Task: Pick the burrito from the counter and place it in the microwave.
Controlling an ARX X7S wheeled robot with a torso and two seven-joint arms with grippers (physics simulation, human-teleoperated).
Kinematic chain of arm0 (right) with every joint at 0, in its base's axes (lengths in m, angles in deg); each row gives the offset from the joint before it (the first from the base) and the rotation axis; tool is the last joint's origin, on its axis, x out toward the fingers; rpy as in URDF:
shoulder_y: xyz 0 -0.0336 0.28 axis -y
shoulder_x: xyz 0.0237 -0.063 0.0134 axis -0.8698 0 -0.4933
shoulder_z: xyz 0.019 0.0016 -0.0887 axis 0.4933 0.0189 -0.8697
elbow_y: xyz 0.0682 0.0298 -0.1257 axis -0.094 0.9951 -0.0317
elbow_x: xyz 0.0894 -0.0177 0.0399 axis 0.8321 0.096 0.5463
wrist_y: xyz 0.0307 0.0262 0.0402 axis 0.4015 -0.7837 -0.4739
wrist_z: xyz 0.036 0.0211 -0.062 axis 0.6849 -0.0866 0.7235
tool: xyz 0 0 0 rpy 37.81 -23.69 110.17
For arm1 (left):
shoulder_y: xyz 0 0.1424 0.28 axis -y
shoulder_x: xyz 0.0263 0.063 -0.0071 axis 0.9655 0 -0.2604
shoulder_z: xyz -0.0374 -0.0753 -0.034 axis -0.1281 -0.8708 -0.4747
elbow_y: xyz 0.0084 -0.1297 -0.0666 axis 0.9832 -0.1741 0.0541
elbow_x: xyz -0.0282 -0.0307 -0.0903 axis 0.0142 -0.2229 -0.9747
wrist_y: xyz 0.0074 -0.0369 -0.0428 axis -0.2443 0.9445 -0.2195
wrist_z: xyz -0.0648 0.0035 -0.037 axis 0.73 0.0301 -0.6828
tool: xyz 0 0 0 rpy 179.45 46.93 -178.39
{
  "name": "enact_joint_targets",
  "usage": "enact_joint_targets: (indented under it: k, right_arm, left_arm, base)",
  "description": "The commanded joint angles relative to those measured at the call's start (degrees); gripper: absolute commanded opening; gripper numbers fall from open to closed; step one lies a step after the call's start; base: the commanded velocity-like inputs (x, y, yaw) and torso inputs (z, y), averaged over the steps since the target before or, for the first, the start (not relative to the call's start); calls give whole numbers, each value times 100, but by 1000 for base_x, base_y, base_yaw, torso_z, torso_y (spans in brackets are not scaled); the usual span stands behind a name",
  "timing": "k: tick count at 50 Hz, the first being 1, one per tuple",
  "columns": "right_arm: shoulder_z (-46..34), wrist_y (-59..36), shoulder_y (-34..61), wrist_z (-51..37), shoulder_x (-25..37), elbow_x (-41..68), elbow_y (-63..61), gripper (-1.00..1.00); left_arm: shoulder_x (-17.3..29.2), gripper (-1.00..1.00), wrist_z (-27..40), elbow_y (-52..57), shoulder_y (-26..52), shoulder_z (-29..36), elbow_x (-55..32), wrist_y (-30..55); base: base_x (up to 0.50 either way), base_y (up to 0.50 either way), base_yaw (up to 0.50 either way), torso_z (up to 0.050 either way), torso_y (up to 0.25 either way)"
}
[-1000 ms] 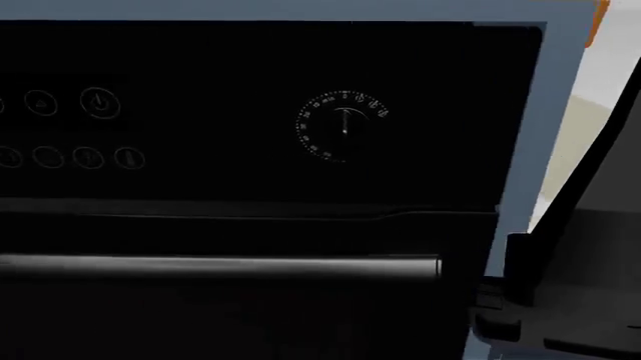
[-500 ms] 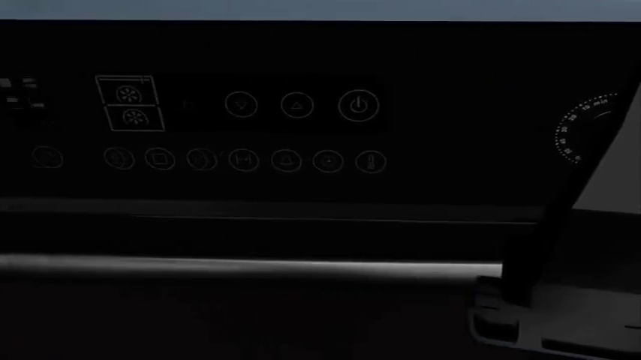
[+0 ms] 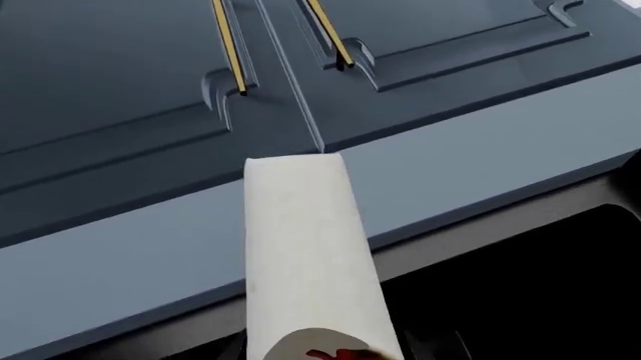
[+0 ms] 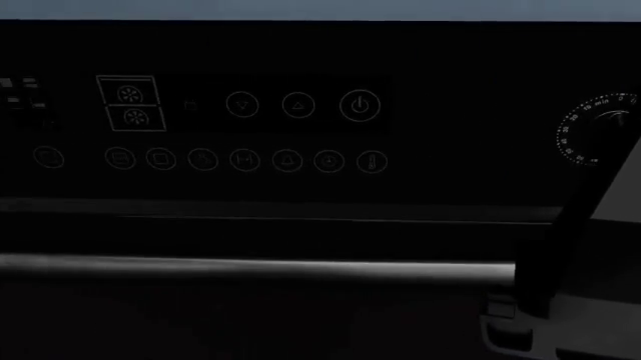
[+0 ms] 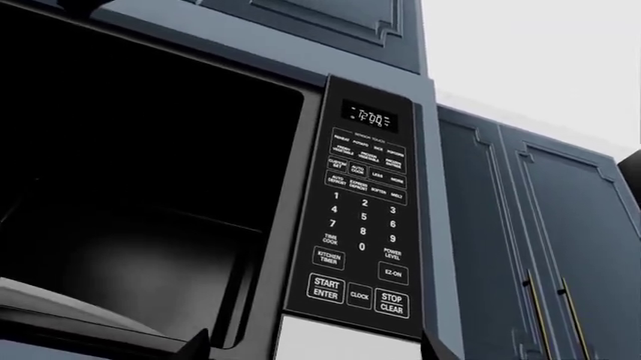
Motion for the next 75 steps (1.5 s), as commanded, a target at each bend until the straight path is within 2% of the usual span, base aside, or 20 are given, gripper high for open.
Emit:
enact_joint_targets:
  k: [1, 30, 46, 60, 63, 69, 75]
  right_arm:
    - [122, -39, -5, 98, -119, -79, -27, 100]
    - [73, 32, -6, 185, -3, -171, -27, 100]
    - [79, 27, -5, 116, -174, -140, -27, 100]
    - [267, -51, -4, 152, -289, 55, -27, 100]
    - [214, -25, -4, 151, -264, 15, -27, 100]
    - [254, -7, -5, 282, -132, 18, -27, 100]
    - [300, -76, -4, 197, -299, 108, -27, 100]
  left_arm:
    - [-117, -100, -56, -84, 8, -156, -54, -30]
    - [-117, -100, -97, -109, 8, -136, -7, -32]
    - [-117, -100, -183, -190, 8, -186, 68, 65]
    - [-117, -100, -454, 156, 8, -409, 15, 1332]
    - [-117, -100, -732, 260, 8, -382, 28, 1612]
    - [-117, -100, -1109, 388, 8, -503, 57, 1749]
    - [-117, -100, -1539, 370, 8, -636, 149, 1757]
  base:
    - [0, 0, 0, 0, 0]
    - [214, 0, 0, 0, 0]
    - [1, 0, -1, 2, 1]
    - [1, 0, 0, 0, 0]
    - [4, 0, 0, 0, 0]
    - [0, 0, 0, 0, 0]
    - [2, 0, 0, 0, 0]
